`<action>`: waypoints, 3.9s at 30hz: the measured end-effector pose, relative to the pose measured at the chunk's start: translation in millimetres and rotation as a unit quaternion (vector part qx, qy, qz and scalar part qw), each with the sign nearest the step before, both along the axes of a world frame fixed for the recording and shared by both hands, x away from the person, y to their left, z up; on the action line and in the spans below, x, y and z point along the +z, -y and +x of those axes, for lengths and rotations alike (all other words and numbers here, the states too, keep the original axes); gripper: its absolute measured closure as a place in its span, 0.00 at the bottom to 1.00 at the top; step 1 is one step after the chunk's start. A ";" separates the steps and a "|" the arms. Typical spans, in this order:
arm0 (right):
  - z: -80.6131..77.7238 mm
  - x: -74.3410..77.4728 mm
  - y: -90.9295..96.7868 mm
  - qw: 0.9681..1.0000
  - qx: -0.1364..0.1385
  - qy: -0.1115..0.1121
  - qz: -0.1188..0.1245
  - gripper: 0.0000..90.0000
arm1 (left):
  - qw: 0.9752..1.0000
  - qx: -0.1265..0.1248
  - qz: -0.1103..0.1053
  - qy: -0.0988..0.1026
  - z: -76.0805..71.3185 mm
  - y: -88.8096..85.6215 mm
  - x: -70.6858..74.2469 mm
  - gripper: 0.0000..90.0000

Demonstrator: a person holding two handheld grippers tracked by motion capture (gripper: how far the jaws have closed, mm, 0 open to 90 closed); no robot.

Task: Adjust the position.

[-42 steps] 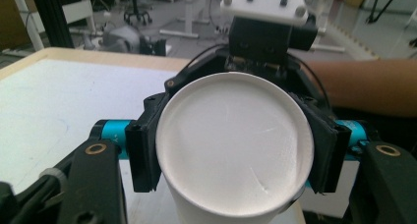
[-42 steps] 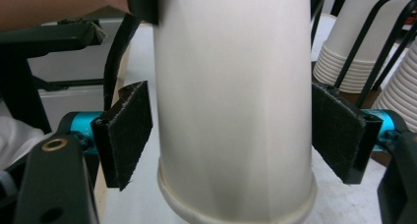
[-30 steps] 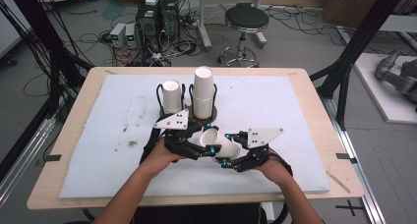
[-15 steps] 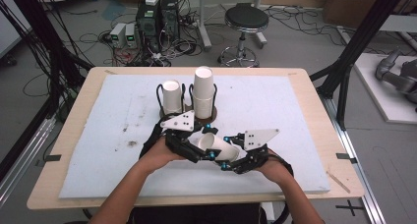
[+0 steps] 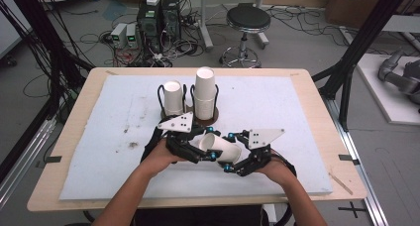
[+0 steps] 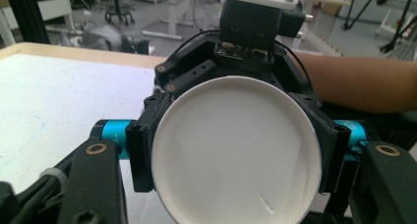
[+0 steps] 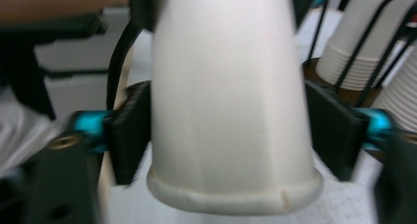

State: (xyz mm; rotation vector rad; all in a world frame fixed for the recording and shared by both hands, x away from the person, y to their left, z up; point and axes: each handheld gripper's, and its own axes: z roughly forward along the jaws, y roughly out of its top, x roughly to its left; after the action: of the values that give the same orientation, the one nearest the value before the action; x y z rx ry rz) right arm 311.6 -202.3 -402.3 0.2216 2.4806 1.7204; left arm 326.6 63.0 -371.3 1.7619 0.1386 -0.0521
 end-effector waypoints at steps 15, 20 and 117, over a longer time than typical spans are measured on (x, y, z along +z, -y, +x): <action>2.5 2.6 5.6 1.000 0.018 -0.013 0.021 0.38 | 0.998 0.000 -0.063 -0.024 1.0 -5.7 -8.1 0.40; 1.4 3.3 6.0 1.000 0.026 -0.002 0.004 0.44 | 0.999 0.014 -0.028 -0.018 -2.4 -6.9 -9.0 0.38; -5.4 9.3 16.0 0.997 0.039 -0.047 0.049 0.37 | 0.997 -0.014 -0.073 -0.019 -14.4 -16.5 -24.8 0.42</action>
State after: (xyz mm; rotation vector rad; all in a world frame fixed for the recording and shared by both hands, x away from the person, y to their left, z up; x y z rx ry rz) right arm 306.2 -218.3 -393.0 0.2209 2.5039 1.9084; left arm 312.3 79.5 -396.1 1.6169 0.1342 -0.1125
